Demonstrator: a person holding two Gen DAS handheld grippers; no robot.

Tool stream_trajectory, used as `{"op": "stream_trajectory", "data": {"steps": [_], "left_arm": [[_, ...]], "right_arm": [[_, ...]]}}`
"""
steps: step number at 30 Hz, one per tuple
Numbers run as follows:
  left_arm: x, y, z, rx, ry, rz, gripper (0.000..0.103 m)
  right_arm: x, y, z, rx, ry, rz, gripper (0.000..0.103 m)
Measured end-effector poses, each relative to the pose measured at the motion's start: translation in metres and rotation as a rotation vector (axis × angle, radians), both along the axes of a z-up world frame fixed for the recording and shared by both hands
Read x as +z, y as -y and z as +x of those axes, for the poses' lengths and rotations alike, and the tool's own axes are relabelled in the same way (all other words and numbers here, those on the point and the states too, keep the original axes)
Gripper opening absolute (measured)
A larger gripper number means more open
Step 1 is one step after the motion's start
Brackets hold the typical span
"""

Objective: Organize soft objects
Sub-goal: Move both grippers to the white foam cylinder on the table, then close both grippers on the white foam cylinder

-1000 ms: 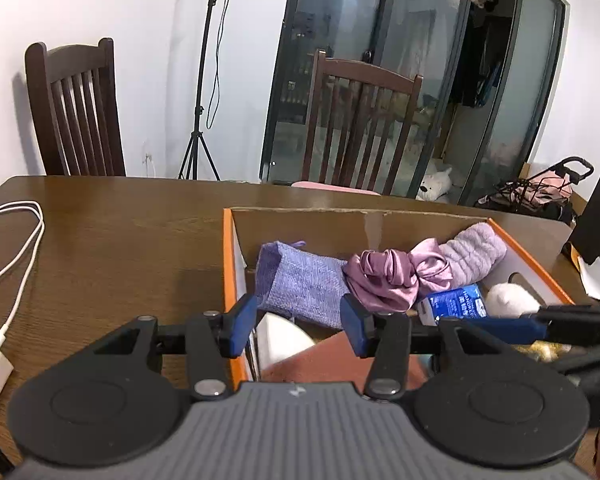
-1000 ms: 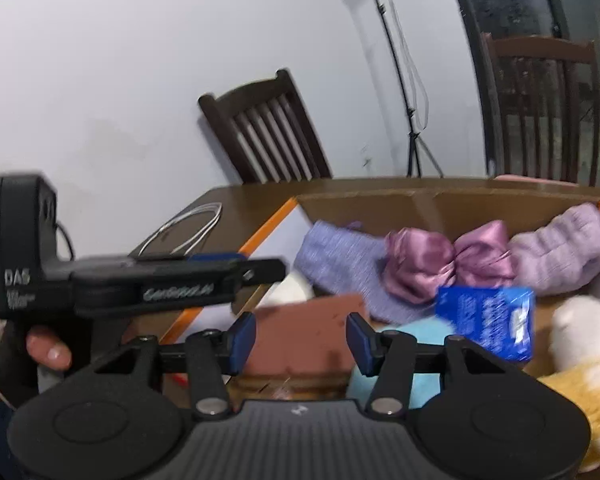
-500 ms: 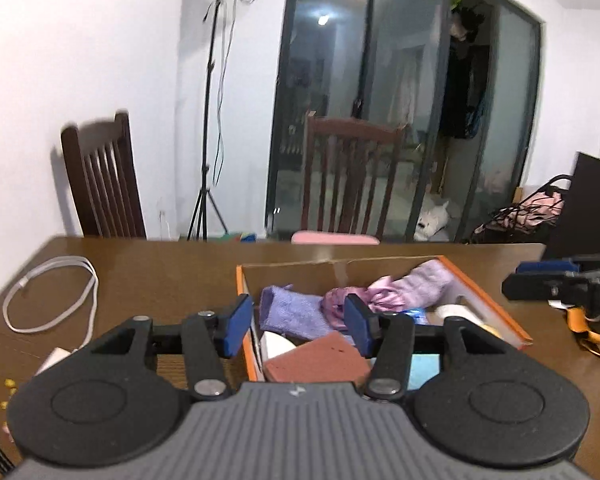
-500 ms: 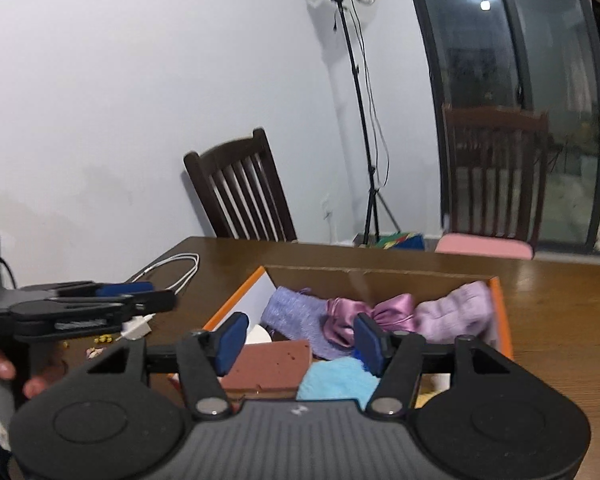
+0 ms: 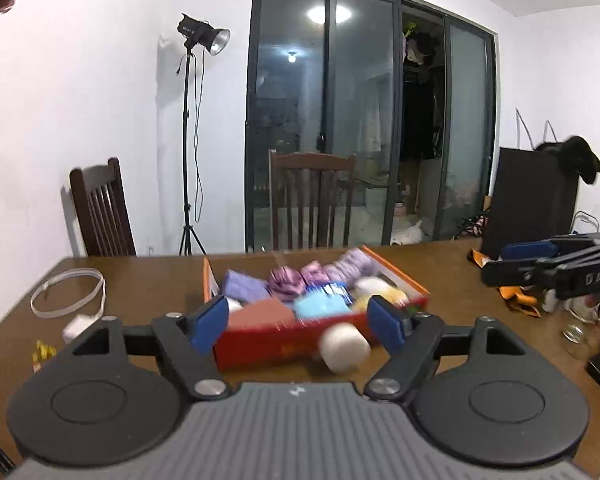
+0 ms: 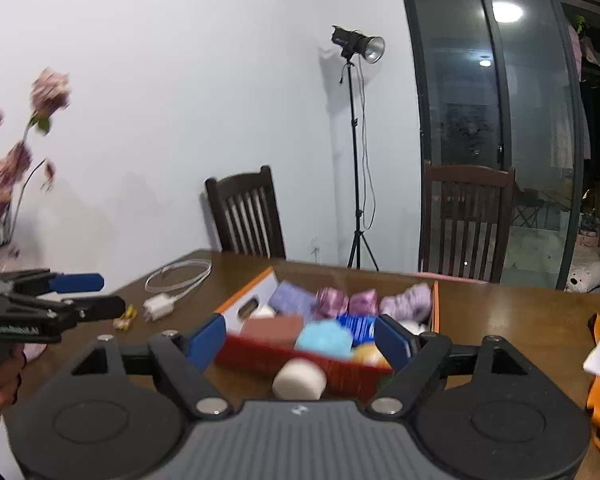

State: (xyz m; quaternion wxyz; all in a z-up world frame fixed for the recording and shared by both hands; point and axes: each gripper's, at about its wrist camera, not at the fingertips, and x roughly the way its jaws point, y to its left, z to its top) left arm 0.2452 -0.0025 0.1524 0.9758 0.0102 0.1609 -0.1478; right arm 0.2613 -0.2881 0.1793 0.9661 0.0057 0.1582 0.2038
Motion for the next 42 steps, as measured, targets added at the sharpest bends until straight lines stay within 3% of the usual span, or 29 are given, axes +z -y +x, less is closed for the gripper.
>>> {"op": "stream_trajectory", "data": {"steps": [5, 8, 13, 19, 23, 28, 31, 33, 36, 38, 39, 41, 42], "left_arm": [[-0.036, 0.004, -0.052, 0.049, -0.005, -0.010, 0.087], [-0.052, -0.004, -0.067, 0.072, -0.056, -0.034, 0.088], [-0.055, -0.007, -0.058, 0.110, -0.083, -0.034, 0.088], [-0.063, 0.003, -0.021, 0.041, -0.124, -0.077, 0.087], [-0.073, 0.018, 0.037, 0.002, -0.190, -0.104, 0.073], [-0.084, 0.024, 0.116, -0.045, -0.286, -0.242, 0.059], [-0.097, 0.031, 0.157, -0.045, -0.332, -0.260, 0.049], [-0.108, 0.032, 0.175, -0.050, -0.367, -0.283, 0.036], [-0.120, 0.030, 0.179, -0.112, -0.390, -0.317, 0.027], [-0.115, 0.033, 0.167, -0.164, -0.373, -0.251, 0.034], [-0.112, 0.031, 0.157, -0.201, -0.355, -0.223, 0.048], [-0.111, 0.023, 0.144, -0.242, -0.324, -0.248, 0.063], [-0.110, 0.019, 0.143, -0.238, -0.324, -0.258, 0.063]], "right_arm": [[-0.043, 0.002, -0.040, 0.018, -0.036, 0.038, 0.082], [-0.064, 0.006, -0.057, 0.025, -0.073, 0.068, 0.083], [-0.073, 0.012, -0.056, 0.018, -0.092, 0.073, 0.083], [-0.084, 0.017, -0.018, 0.015, -0.135, 0.145, 0.082], [-0.094, 0.015, 0.035, 0.023, -0.212, 0.226, 0.075], [-0.106, 0.005, 0.103, 0.039, -0.277, 0.305, 0.066], [-0.118, 0.001, 0.144, 0.032, -0.318, 0.356, 0.052], [-0.128, 0.000, 0.161, 0.028, -0.340, 0.387, 0.041], [-0.140, -0.004, 0.168, 0.060, -0.395, 0.375, 0.037], [-0.138, -0.008, 0.163, 0.097, -0.453, 0.289, 0.037], [-0.135, -0.010, 0.159, 0.122, -0.466, 0.245, 0.038], [-0.125, -0.005, 0.143, 0.154, -0.421, 0.232, 0.042], [-0.120, 0.000, 0.141, 0.153, -0.407, 0.250, 0.048]]}}
